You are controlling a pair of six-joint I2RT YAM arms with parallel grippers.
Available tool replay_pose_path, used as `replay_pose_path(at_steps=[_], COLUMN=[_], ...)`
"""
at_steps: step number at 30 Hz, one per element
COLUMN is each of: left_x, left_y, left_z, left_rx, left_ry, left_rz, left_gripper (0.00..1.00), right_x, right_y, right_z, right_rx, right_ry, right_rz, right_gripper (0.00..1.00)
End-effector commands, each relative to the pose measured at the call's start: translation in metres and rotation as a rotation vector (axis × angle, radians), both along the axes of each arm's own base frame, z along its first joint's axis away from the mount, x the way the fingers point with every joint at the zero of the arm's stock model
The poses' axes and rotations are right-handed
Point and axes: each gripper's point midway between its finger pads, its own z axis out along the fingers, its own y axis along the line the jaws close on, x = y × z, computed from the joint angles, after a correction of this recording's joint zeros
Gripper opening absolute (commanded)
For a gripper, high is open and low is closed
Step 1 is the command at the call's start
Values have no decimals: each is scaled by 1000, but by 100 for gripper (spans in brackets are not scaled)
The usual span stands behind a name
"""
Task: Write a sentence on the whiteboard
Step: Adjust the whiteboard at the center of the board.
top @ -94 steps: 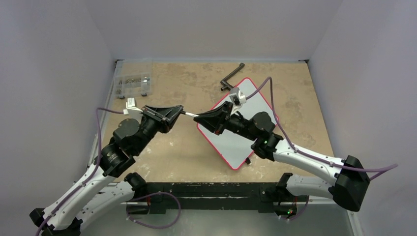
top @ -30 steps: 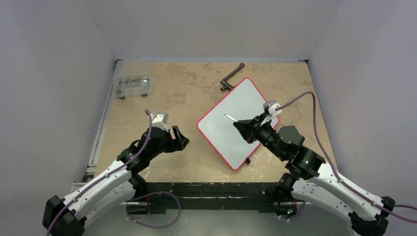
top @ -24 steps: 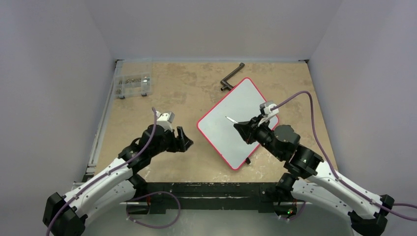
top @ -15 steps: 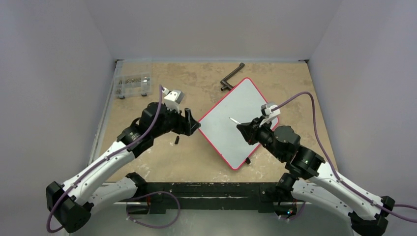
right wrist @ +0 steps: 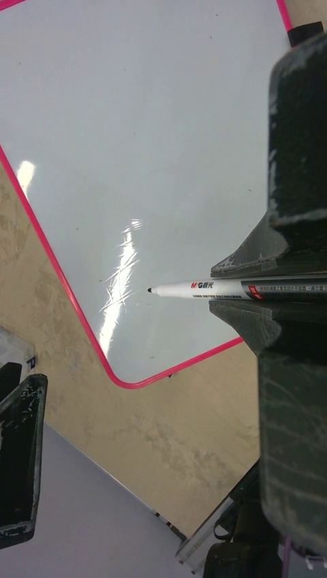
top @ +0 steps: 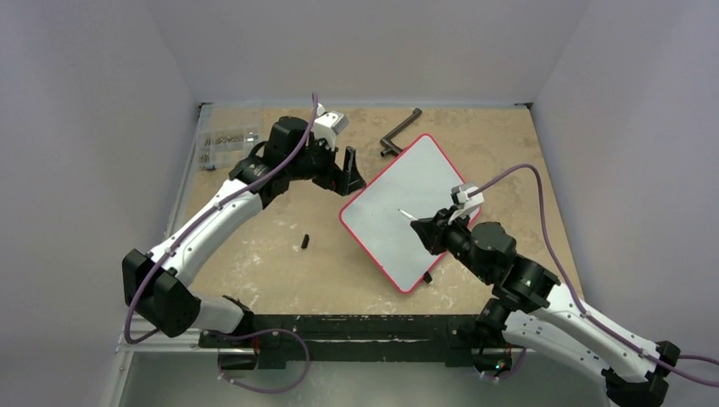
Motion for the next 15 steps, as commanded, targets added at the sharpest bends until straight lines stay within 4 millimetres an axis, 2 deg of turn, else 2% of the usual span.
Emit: replay_pose_path(at_steps=[1, 4, 6, 9, 15], left_x=[3, 4, 4, -7, -28], left_y=[0, -5, -5, -9, 4], left_z=[-2, -20, -25, -13, -9], left_rx=[-6, 14, 10, -28, 125], left_ry=[10, 51, 76, 48, -25], left_rz=[-71, -98, -83, -53, 112], left_gripper=[88, 81, 77, 74, 75], right_x=[-1, -1, 1, 6, 21], right_y=[-2, -5, -8, -17, -48], right_z=[5, 7, 12, 21, 60], right_rx=[50, 59, 65, 68, 120], right_ry=[-8, -14, -22, -35, -117], right_rz=[-13, -28, -43, -99, -286], right_gripper=[0, 0, 0, 0, 0])
